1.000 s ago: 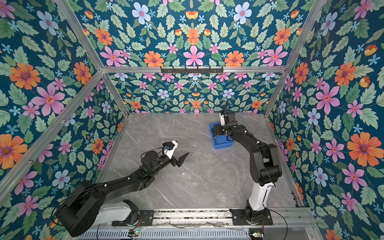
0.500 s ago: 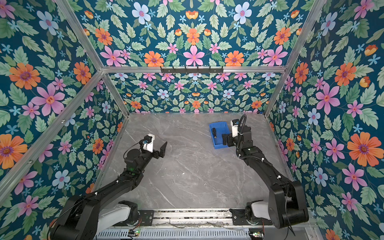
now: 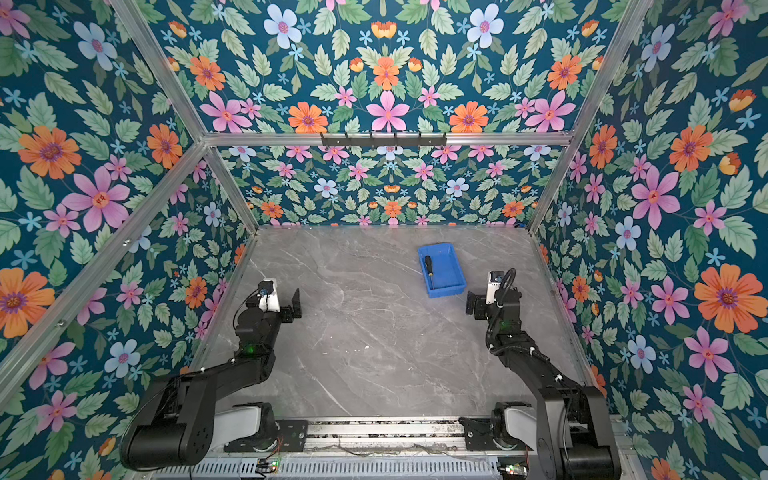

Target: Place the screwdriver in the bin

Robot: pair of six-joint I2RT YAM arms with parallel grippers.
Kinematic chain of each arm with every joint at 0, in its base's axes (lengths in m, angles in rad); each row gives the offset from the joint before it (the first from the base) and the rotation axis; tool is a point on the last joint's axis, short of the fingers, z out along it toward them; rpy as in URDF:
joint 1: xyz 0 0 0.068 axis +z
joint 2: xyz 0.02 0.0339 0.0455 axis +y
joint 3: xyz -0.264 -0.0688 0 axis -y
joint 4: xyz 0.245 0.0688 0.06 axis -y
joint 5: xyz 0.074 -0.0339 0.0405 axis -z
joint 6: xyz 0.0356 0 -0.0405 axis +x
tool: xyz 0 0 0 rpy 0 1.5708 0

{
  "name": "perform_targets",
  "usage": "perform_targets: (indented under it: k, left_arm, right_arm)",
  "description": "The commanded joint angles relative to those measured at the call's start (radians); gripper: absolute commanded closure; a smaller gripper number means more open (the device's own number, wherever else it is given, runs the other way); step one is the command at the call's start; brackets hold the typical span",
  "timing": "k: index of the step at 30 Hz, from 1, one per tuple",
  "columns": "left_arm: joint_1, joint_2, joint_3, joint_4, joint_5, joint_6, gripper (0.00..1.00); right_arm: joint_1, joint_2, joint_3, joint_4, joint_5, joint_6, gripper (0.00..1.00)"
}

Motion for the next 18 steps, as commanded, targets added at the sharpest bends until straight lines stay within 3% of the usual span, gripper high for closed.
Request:
perform_targets:
  k: [1,6,16,18]
  left_arm:
    - [0.014,0.043,0.007,0.150,-0.018,-0.046,0.00]
    - [0.031,0.067,0.025,0.102,-0.015,-0.069,0.00]
    - [0.044,0.328,-0.026,0.438,-0.014,-0.080,0.00]
    - [0.046,0.315,-0.009,0.382,-0.016,-0.085,0.00]
  right_arm:
    - [-0.016,0.032,-0.030,0.154,0.034,0.029,0.01]
    - [-0.038,0.093,-0.065,0.264,0.039,0.056,0.01]
    - [-0.042,0.243,-0.078,0.430,0.018,0.047,0.01]
    - [-0.042,0.241,-0.077,0.423,0.015,0.045,0.01]
